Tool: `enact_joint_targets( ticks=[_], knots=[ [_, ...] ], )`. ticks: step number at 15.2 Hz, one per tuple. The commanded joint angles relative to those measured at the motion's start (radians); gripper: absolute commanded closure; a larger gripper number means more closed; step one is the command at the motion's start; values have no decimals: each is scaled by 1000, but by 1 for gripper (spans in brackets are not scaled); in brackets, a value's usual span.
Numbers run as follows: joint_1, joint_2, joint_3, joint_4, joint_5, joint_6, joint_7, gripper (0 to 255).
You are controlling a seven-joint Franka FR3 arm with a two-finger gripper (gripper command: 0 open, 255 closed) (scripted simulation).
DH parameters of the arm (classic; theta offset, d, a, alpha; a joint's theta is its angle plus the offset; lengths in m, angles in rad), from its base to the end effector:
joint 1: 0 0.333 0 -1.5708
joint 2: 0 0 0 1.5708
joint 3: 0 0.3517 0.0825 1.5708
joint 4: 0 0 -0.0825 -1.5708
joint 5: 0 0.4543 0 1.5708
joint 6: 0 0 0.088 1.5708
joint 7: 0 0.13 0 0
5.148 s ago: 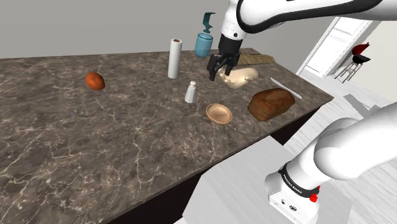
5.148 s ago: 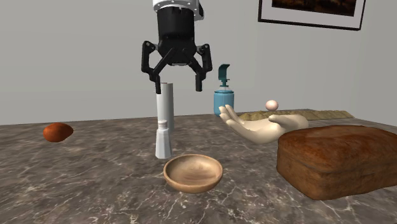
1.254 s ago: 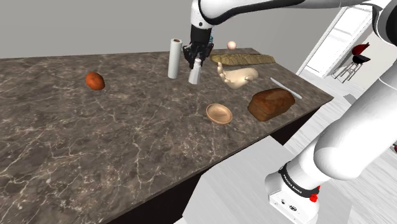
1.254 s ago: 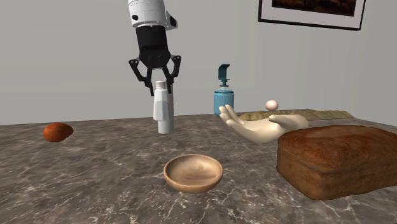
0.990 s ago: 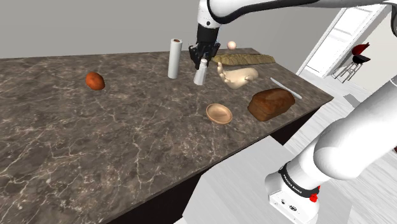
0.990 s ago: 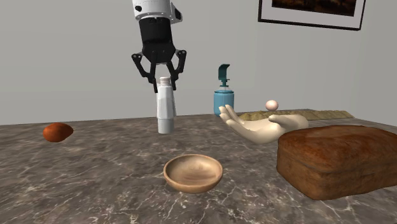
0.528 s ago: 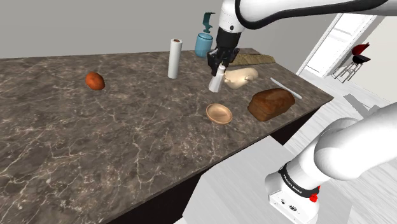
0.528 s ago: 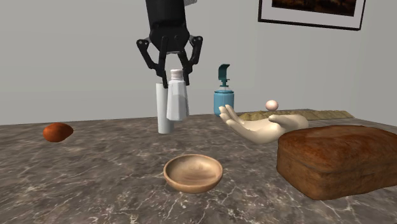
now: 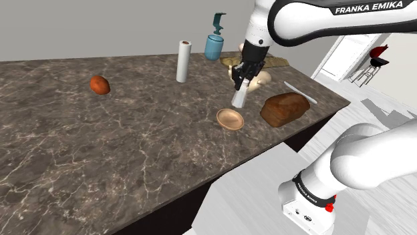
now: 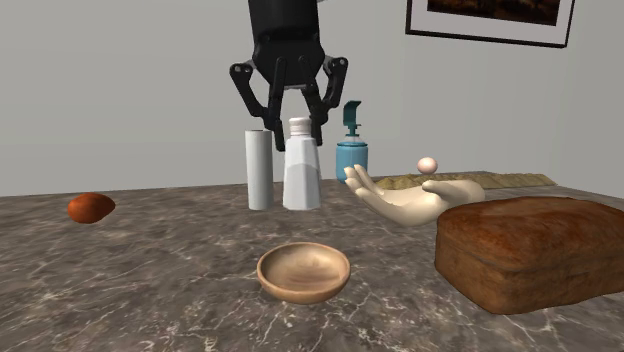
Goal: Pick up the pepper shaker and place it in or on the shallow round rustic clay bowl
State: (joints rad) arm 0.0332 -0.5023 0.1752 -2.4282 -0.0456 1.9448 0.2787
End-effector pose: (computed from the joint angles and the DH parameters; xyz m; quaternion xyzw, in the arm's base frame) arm 0.4398 0.0908 0.4691 0.9973 -0.0372 0.0203 0.0602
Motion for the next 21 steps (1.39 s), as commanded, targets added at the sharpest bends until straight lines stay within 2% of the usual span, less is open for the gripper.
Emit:
enact_joint_targets(
  ticks=[1, 14, 21],
  knots=[
    [-1, 6, 0, -21, -1, 28, 2, 255],
    [-5, 71, 14, -150, -12, 220, 29, 255],
    [-5, 71, 14, -150, -12, 220, 29, 255]
  ],
)
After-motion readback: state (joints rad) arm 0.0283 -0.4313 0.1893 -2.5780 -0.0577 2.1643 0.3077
